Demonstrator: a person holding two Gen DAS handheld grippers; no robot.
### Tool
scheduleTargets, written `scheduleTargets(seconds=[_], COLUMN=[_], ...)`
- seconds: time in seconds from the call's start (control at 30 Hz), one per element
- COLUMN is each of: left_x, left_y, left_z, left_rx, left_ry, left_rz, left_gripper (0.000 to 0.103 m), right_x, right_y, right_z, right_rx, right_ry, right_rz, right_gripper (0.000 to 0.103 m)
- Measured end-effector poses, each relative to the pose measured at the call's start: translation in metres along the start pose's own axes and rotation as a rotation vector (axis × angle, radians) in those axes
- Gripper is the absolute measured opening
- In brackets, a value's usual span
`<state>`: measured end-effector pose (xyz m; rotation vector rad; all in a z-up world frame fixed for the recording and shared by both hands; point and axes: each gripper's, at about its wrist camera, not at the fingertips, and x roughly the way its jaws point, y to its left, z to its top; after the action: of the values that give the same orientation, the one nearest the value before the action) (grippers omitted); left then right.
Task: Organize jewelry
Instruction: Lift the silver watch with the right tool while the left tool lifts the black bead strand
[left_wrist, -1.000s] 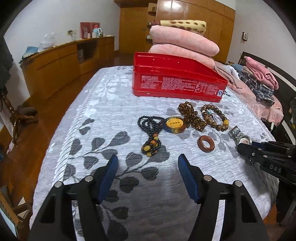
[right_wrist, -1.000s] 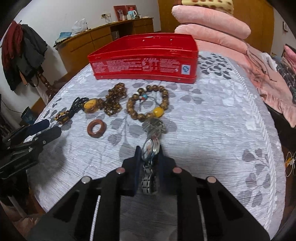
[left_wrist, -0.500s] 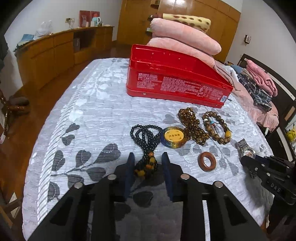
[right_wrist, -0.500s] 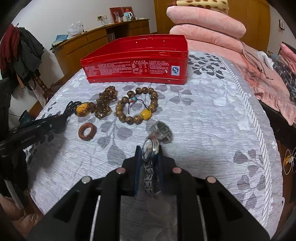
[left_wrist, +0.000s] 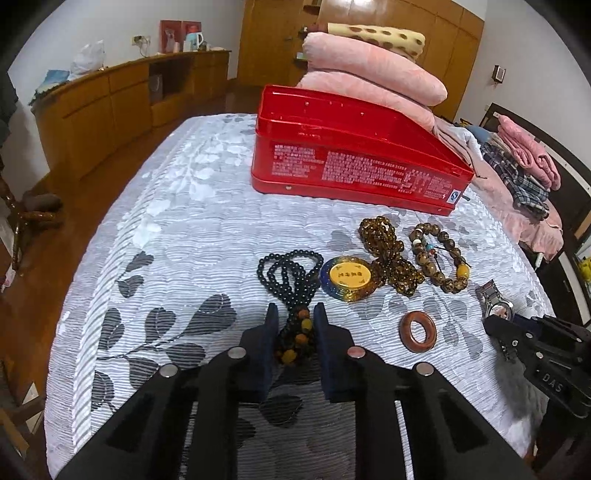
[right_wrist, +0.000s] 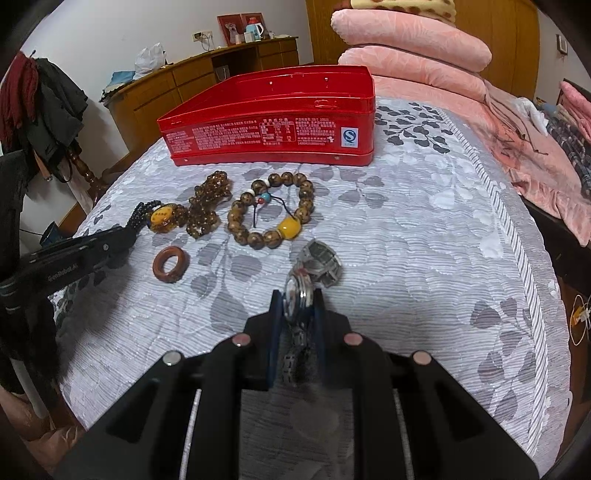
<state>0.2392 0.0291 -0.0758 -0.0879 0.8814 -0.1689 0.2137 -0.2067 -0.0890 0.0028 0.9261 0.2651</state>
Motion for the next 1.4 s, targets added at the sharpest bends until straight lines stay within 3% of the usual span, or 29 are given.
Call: scheduleTargets(seconds=[0.27, 0.57, 0.97, 1.4], left_x=[-0.003, -0.018, -0.014, -0.041], left_y=[-0.008, -0.017, -0.025, -0.032], left_z=[-0.004, -0.021, -0.022, -0.017], left_rx=[0.04, 0.058, 0.072, 0.052], left_ry=[-0.006, 0.011, 0.001, -0.058], left_rz=[0.027, -0.011, 0.038, -0.037], left_gripper=[0.017, 0.015, 0.016, 0.014], right_x=[0.001, 0.0, 0.003, -0.028], right_y=[0.0, 0.004, 0.008, 0.023], right_z=[0.0, -0.002, -0.001, 0.005], right_rx=[0.002, -0.016, -0.019, -0.053], right_ry=[0.003, 0.009, 0.008, -0.043], right_rz=[0.005, 0.007, -0.015, 0.022], right_gripper=[0.015, 0.013, 0.012, 0.011])
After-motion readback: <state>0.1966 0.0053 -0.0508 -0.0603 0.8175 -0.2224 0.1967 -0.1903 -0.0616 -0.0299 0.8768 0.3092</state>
